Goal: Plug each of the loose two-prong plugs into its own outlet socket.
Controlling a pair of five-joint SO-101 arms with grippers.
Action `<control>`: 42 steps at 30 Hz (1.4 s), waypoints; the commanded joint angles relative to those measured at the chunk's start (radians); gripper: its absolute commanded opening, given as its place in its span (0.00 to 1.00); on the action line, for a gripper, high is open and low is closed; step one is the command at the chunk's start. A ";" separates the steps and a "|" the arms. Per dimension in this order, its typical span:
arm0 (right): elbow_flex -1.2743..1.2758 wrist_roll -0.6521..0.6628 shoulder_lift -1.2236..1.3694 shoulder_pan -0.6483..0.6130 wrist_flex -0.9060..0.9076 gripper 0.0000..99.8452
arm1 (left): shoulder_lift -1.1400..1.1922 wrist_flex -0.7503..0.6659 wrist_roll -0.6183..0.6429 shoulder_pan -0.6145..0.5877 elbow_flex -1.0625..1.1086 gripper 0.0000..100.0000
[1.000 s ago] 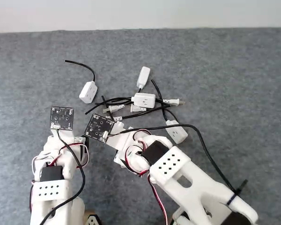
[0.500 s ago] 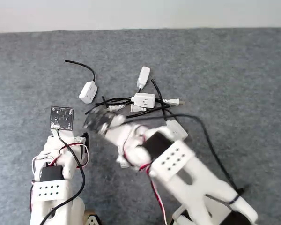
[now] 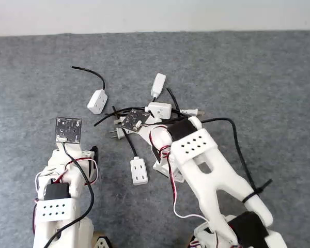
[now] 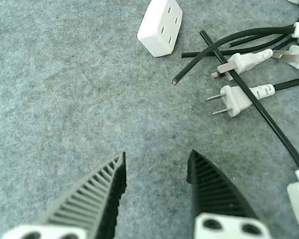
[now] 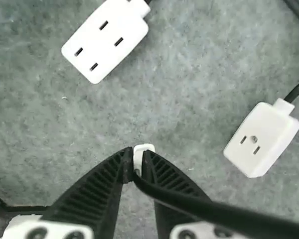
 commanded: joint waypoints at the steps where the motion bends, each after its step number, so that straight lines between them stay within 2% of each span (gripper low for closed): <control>1: 0.009 -0.025 0.007 0.013 -0.022 0.01 | -0.014 -0.028 0.006 -0.005 -0.042 0.19; 4: 0.040 -0.031 0.019 0.048 -0.076 0.01 | -0.014 -0.026 0.006 -0.005 -0.042 0.19; 10: 0.092 -0.017 0.085 0.222 -0.245 0.01 | -0.014 -0.028 0.006 0.000 -0.036 0.19; 13: 0.104 0.057 0.142 0.283 -0.325 0.05 | -0.014 -0.028 0.006 0.000 -0.035 0.19; 18: 0.069 0.071 0.174 0.305 -0.331 0.19 | -0.014 -0.028 0.006 0.002 -0.035 0.19; 23: 0.031 0.066 0.171 0.302 -0.328 0.19 | -0.014 -0.029 0.006 0.002 -0.035 0.19; 29: -0.015 -0.080 0.108 0.305 -0.245 0.18 | -0.014 -0.029 0.005 0.002 -0.035 0.19; 36: 0.155 -0.382 -0.039 0.297 -0.271 0.18 | -0.015 -0.029 -0.038 0.002 -0.035 0.19; 38: 0.224 -0.414 -0.065 0.278 -0.315 0.18 | -0.015 -0.029 -0.038 0.002 -0.035 0.19; 42: 0.322 -0.382 -0.093 0.232 -0.390 0.18 | -0.015 -0.029 -0.038 0.002 -0.035 0.19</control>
